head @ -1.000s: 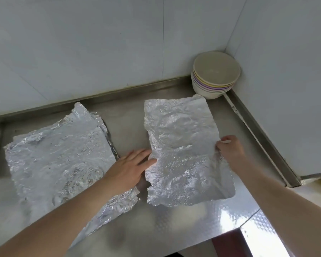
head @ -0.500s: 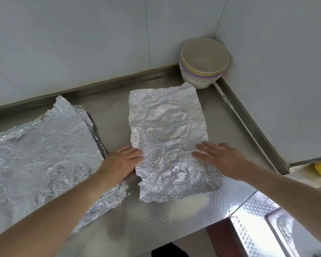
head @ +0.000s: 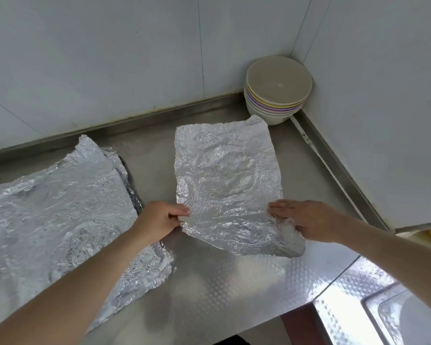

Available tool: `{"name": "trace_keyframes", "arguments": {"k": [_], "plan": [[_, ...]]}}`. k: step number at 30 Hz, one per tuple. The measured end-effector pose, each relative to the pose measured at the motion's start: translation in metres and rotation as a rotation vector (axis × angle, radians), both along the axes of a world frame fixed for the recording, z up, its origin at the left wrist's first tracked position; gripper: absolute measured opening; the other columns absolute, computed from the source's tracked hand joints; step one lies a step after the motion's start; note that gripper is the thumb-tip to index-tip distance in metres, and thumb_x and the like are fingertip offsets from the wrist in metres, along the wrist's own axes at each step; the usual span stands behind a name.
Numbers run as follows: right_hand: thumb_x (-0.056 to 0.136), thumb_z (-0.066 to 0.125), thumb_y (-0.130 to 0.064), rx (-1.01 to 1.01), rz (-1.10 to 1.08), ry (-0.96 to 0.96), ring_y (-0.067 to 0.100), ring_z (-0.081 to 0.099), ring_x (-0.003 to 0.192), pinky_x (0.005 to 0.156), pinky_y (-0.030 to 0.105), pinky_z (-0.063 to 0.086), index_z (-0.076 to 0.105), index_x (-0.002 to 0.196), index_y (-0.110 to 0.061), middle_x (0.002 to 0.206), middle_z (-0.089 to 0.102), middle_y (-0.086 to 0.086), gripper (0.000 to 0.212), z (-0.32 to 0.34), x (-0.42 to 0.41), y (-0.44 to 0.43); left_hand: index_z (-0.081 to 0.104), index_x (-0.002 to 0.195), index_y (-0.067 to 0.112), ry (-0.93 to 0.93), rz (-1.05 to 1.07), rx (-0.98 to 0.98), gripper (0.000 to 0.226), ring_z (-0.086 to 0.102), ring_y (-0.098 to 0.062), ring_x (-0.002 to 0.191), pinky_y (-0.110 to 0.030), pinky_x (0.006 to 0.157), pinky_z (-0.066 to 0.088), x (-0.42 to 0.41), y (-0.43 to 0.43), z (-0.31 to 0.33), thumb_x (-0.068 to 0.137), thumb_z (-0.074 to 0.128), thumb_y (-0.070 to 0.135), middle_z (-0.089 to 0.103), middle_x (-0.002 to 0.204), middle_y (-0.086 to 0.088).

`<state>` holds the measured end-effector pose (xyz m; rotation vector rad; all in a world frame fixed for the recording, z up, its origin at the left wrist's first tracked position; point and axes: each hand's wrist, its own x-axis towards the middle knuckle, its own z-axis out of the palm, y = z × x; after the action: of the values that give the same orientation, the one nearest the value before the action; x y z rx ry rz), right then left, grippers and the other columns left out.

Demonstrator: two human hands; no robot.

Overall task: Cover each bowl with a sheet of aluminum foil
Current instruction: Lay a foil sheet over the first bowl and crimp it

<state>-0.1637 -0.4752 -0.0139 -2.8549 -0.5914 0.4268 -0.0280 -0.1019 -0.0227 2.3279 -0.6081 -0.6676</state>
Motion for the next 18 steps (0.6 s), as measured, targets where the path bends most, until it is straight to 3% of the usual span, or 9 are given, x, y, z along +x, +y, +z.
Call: {"name": "trace_keyframes", "arguments": {"k": [3,6,8,10,13,15,18], "plan": [[0.075,0.066,0.009,0.216,-0.234,0.003,0.017,0.066,0.108,0.094,0.028,0.051,0.068,0.120,-0.018,0.123,0.067,-0.004,0.053,0.004,0.008,0.007,0.071,0.086,0.039,0.118,0.120,-0.037,0.053,0.054,0.025,0.088,-0.003,0.090,0.040,0.002,-0.003,0.005,0.078,0.061,-0.012,0.063,0.096,0.028],[0.078,0.061,0.013,0.336,-0.483,0.105,0.014,0.065,0.102,0.088,0.011,0.044,0.073,0.111,-0.014,0.114,0.070,0.000,0.044,0.012,0.018,0.011,0.070,0.077,0.044,0.165,0.180,-0.034,0.054,0.061,0.016,0.083,-0.003,0.080,0.044,0.004,-0.004,0.004,0.077,0.065,-0.010,0.064,0.078,0.032],[0.083,0.065,0.005,0.455,-0.660,0.170,0.015,0.066,0.096,0.086,0.019,0.048,0.075,0.102,-0.016,0.104,0.072,0.002,0.030,0.012,0.023,0.014,0.069,0.062,0.034,0.127,0.223,0.000,0.029,0.057,0.004,0.058,-0.009,0.058,0.041,0.004,-0.006,0.002,0.080,0.076,0.012,0.058,0.058,0.022],[0.091,0.064,-0.015,0.514,-0.882,0.232,0.016,0.063,0.080,0.069,0.023,0.049,0.073,0.092,-0.019,0.088,0.072,0.003,0.010,0.009,0.027,0.017,0.048,0.049,0.016,0.110,0.296,-0.017,0.045,0.031,-0.008,0.044,-0.024,0.047,0.024,0.004,-0.010,0.002,0.081,0.076,0.032,0.034,0.046,0.006],[0.093,0.062,-0.028,0.582,-1.109,0.219,0.021,0.049,0.063,0.058,0.029,0.034,0.062,0.071,-0.002,0.063,0.056,0.010,0.034,-0.001,0.030,0.023,0.033,0.049,0.017,0.095,0.400,-0.067,0.056,0.022,-0.009,0.045,-0.028,0.050,0.016,0.003,-0.020,0.005,0.082,0.075,0.034,0.023,0.046,0.005],[0.091,0.065,-0.026,0.590,-1.206,0.163,0.018,0.036,0.053,0.053,0.030,0.026,0.047,0.053,-0.010,0.051,0.039,0.001,0.045,-0.004,0.034,0.029,0.032,0.047,0.018,0.077,0.456,-0.052,0.057,0.021,-0.009,0.043,-0.027,0.048,0.017,0.003,-0.025,0.007,0.081,0.076,0.030,0.023,0.042,0.007],[0.090,0.066,-0.029,0.467,-1.263,0.106,0.017,0.035,0.050,0.050,0.031,0.025,0.038,0.051,-0.013,0.049,0.035,0.000,0.050,-0.009,0.041,0.036,0.033,0.046,0.018,0.020,0.470,0.012,0.054,0.023,-0.010,0.042,-0.027,0.046,0.018,0.004,-0.031,0.006,0.079,0.075,0.026,0.025,0.040,0.008]]}}
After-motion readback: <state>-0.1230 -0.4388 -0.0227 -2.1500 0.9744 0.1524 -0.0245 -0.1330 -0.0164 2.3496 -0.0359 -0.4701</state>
